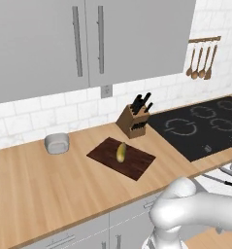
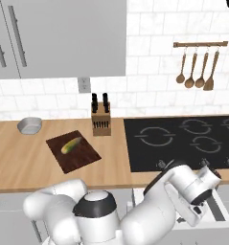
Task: Place the appropriate cutting tool for cutting the cucumber skin on the cutting board.
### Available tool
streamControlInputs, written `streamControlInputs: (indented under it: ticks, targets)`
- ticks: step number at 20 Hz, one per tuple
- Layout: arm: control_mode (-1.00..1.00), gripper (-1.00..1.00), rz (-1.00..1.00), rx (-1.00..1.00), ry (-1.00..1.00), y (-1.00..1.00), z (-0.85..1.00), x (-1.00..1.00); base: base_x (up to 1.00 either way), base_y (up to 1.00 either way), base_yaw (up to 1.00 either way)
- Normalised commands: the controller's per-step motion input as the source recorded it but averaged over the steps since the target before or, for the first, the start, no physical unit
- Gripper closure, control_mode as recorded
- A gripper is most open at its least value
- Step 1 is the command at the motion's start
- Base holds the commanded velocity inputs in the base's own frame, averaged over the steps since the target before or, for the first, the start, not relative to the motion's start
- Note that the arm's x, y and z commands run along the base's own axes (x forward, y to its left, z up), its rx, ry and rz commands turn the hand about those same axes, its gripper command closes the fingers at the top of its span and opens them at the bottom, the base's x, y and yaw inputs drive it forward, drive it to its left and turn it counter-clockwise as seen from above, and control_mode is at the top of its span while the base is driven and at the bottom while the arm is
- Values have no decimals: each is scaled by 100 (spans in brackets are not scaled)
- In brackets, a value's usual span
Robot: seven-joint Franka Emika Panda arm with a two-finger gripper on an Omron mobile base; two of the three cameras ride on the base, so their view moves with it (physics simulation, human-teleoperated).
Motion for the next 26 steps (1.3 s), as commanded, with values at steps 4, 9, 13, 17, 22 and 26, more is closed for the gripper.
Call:
streamControlInputs:
  ticks: [4, 9, 13, 17, 22, 26]
  targets:
    - [-100, -100, 0, 5, 8, -68, -70, -80, 0, 0, 0]
    - [-100, -100, -1, 8, 8, -75, -46, -95, 0, 0, 0]
    - [-100, -100, -2, 9, 17, -70, -17, -76, 0, 0, 0]
    - [-100, -100, 0, 6, 7, -51, 27, 33, 0, 0, 0]
    - [-100, -100, 5, 6, -13, -9, 8, 98, 0, 0, 0]
    - [-100, -100, 13, 1, -34, 0, -18, 59, 0, 0, 0]
